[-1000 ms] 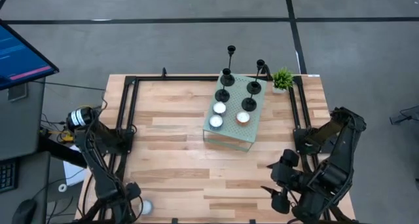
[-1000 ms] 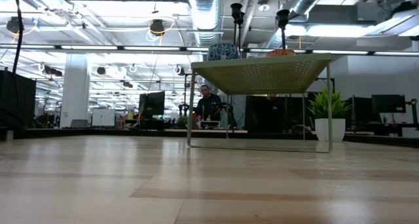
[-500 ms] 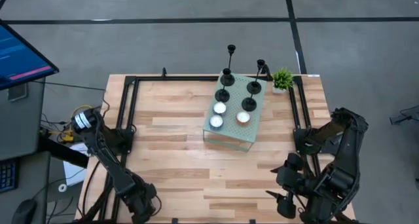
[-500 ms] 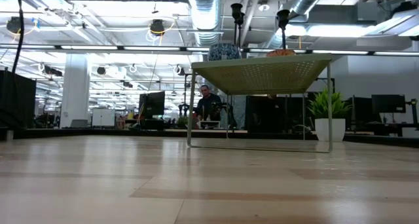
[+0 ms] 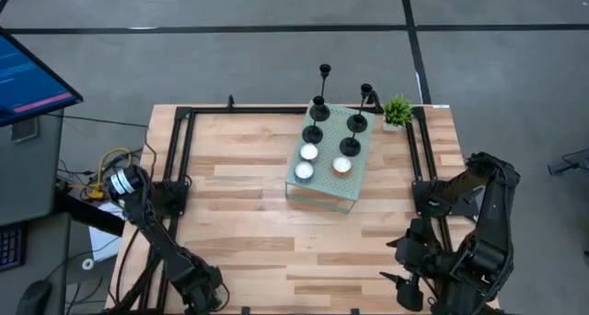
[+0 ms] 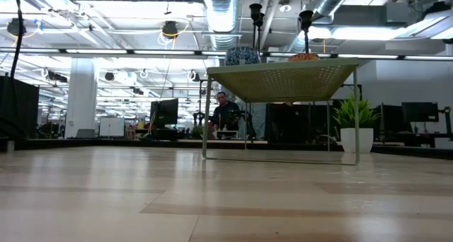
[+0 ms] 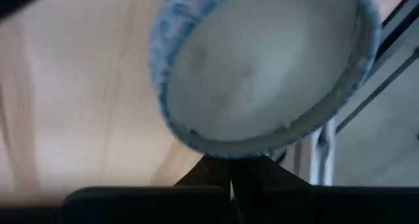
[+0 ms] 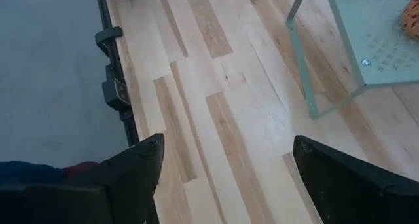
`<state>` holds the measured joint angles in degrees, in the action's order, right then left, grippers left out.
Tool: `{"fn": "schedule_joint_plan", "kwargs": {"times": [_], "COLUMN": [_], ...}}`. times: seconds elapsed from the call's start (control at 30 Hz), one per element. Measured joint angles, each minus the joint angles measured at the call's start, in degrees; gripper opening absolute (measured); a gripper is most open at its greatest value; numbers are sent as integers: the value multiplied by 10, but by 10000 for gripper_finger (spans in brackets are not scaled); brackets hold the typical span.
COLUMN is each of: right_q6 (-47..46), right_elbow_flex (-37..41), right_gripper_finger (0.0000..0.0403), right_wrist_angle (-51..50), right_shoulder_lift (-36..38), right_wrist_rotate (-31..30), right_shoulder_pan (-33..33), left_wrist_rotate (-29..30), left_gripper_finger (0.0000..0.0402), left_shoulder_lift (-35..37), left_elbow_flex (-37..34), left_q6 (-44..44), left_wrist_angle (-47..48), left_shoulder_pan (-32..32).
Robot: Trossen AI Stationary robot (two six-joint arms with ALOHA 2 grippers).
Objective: Pick & Place candle stick holders
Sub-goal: Put the light blue patterned scented candle on the shelf
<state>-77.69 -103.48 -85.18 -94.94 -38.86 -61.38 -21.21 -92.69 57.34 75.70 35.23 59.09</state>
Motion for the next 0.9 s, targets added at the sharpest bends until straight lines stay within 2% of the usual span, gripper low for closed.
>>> {"fn": "schedule_joint_plan", "kwargs": {"times": [0.17, 0.4, 0.73, 0.9], "right_q6": [-14, -14, -19, -19], "right_elbow_flex": [0, 0, 0, 0], "right_gripper_finger": [329, 329, 329, 329], "right_wrist_angle": [-1, -1, 3, 2], "right_shoulder_lift": [0, 0, 0, 0], "right_wrist_rotate": [0, 0, -1, -24], "right_shoulder_pan": [-9, -9, -16, -16], "left_wrist_rotate": [43, 76, 161, 173], "left_gripper_finger": [1, 1, 1, 1], "left_shoulder_lift": [-8, -7, -11, -28], "left_elbow_flex": [0, 0, 0, 0], "left_q6": [-47, -147, -238, -259], "left_wrist_angle": [-22, -42, -205, -332], "left_shoulder_pan": [-44, -139, -259, -308]}}
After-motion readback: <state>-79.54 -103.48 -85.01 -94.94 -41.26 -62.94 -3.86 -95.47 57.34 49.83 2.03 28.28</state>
